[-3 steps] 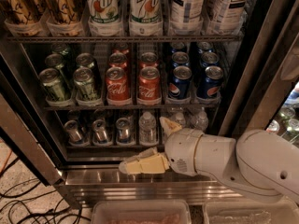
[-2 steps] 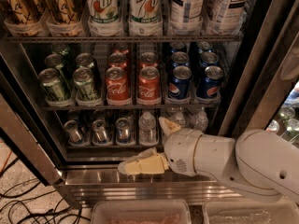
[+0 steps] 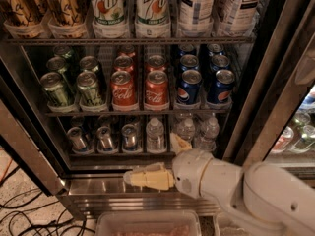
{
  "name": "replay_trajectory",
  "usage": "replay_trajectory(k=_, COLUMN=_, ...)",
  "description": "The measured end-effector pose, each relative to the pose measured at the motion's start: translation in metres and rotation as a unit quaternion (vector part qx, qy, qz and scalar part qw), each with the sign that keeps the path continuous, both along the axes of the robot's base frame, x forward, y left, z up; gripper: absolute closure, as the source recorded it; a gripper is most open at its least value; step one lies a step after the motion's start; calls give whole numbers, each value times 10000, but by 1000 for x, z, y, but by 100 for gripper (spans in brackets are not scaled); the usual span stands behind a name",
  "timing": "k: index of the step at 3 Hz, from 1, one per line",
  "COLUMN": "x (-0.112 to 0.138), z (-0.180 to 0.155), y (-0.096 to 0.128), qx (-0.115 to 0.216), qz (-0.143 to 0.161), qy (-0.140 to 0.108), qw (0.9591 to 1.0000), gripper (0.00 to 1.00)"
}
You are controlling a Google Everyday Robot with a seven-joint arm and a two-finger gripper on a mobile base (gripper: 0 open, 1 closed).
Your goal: Pick blue plastic bottle from top shelf of fridge
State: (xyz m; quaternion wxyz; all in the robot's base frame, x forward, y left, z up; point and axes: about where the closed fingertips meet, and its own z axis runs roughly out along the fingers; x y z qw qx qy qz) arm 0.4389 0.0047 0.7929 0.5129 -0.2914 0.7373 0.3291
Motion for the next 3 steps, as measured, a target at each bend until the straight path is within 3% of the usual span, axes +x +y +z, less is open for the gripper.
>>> replay_trajectory(k=1, x=-4, z=-8, y=-13, qx=166, qz=-667, qy=-216, qw=9974, gripper=0)
replay_trajectory(k=2, x=-3, z=12, y=-15, qx=-84, qz=-1151, qy=-800, qw=9901, gripper=0)
replay_trajectory(k=3, x=1, z=44, y=2, qx=-194, qz=-1359, qy=-1261, qw=9825, gripper=0)
